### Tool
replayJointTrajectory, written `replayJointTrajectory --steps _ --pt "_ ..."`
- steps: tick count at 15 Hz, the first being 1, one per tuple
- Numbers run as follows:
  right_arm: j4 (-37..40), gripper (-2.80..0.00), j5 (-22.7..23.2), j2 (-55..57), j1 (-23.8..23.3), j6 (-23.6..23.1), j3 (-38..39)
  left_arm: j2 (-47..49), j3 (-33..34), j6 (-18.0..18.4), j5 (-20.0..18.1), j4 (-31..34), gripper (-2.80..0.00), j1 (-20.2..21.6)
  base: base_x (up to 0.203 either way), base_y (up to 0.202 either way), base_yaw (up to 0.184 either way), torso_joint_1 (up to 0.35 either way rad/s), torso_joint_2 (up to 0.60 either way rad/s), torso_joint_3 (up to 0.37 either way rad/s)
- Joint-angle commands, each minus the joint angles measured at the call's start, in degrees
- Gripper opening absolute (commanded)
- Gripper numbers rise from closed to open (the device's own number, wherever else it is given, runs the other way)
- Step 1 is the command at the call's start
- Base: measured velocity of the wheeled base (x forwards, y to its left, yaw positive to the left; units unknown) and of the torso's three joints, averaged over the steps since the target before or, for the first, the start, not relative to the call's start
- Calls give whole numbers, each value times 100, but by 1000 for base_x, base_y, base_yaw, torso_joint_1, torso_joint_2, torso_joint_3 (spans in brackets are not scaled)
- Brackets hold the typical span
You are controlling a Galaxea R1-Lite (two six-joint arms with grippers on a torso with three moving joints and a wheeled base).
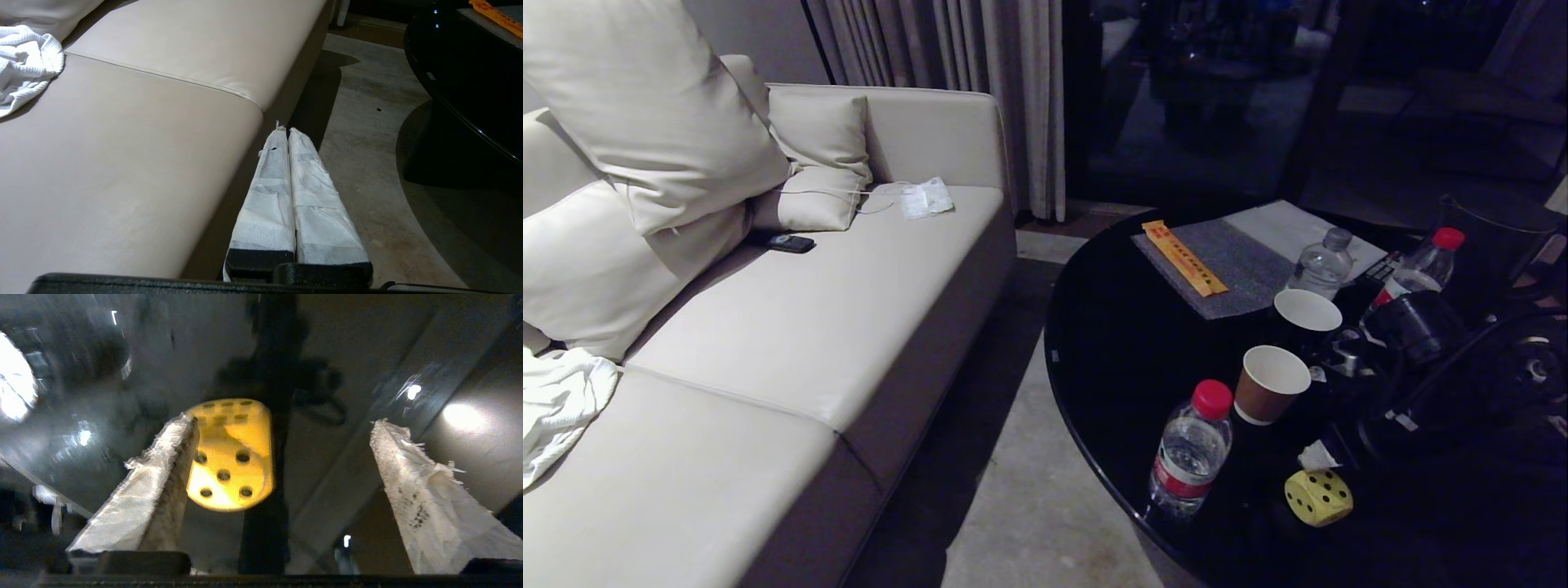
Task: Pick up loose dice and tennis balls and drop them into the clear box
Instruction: Pick up toys out of the box
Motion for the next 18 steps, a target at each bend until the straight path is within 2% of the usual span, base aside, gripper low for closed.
replayJointTrajectory --steps 1,2,7,11,12,14,18 --pt "170 0 -156 266 -81 -14 49 9 9 -3 5 -1 -280 0 0 0 0 0 0 0" --pt "300 0 -260 286 -84 -22 67 9 9 -3 5 -1 -280 0 0 0 0 0 0 0" --pt "319 0 -210 478 -48 -43 -11 9 9 -3 5 -1 -280 0 0 0 0 0 0 0" --pt "434 0 -220 119 -9 -67 121 9 9 -3 5 -1 -280 0 0 0 0 0 0 0" --pt "458 0 -182 -89 -7 -115 136 9 9 -3 5 -1 -280 0 0 0 0 0 0 0" --pt "646 0 -105 -318 -15 -523 315 9 9 -3 5 -1 -280 0 0 0 0 0 0 0" --pt "668 0 -102 -372 3 -637 736 9 9 -3 5 -1 -280 0 0 0 0 0 0 0"
